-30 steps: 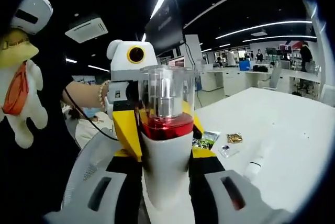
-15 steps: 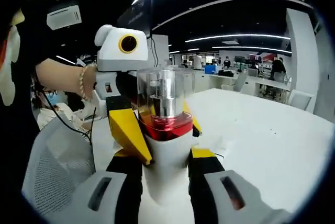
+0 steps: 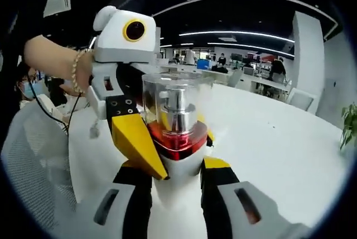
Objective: Arrange the skincare products in the storage area until every visible bottle or jar stands upright without overlapping.
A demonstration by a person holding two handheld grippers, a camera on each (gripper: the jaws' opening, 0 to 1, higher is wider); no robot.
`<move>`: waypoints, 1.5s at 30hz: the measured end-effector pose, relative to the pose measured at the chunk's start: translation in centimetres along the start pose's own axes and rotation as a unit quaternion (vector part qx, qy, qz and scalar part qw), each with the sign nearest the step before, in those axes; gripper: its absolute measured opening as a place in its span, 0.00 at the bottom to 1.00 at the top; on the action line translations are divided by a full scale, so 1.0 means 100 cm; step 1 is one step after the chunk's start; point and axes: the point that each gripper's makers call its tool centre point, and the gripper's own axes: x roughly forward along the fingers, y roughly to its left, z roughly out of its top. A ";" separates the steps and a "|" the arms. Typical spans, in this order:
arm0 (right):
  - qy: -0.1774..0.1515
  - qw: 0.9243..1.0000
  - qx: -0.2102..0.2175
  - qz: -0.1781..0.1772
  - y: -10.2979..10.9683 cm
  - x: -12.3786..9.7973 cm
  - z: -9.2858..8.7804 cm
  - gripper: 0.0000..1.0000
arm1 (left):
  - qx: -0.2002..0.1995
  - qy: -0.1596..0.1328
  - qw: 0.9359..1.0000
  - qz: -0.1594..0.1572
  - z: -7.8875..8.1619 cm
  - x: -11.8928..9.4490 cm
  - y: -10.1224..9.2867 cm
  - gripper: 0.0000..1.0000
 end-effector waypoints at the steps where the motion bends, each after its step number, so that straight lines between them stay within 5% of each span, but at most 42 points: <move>1: 0.003 1.000 0.003 -0.003 -0.002 0.001 -0.002 0.33 | -0.006 0.001 1.000 -0.003 -0.003 0.002 0.002 0.23; 11: 0.029 0.999 -0.006 -0.031 -0.020 0.009 -0.019 0.33 | -0.033 -0.009 0.999 -0.012 -0.013 0.014 0.014 0.25; 36: 0.031 0.997 0.014 -0.065 -0.077 0.021 -0.017 0.34 | -0.056 -0.033 0.998 -0.012 0.008 0.043 0.064 0.26; 45: 0.031 0.997 0.014 -0.065 -0.082 0.023 -0.018 0.34 | -0.056 -0.030 0.998 -0.006 0.008 0.046 0.068 0.26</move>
